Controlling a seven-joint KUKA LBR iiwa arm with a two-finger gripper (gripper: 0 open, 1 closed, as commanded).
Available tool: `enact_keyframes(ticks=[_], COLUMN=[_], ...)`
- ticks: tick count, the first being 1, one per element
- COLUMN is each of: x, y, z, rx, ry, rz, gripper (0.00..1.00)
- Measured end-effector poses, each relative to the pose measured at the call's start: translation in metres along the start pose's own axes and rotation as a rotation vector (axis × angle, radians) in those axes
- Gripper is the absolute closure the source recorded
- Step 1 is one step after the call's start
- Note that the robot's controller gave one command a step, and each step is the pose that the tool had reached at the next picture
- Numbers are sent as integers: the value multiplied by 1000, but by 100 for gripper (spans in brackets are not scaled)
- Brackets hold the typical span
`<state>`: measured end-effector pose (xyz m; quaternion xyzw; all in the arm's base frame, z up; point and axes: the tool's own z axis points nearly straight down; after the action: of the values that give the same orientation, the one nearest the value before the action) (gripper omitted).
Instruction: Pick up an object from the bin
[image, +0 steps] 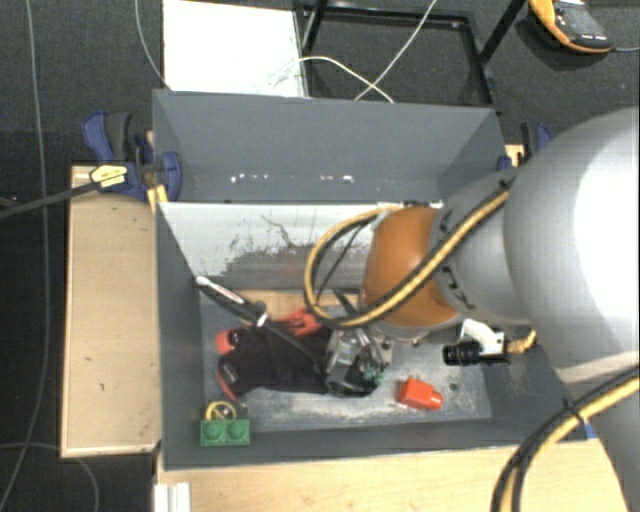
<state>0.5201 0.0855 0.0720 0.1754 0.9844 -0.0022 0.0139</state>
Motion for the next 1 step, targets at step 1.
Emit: enact_keyframes(ticks=[1], x=[0], y=[0], z=[0], rx=[0], ry=[0], rz=[-1], gripper=[100])
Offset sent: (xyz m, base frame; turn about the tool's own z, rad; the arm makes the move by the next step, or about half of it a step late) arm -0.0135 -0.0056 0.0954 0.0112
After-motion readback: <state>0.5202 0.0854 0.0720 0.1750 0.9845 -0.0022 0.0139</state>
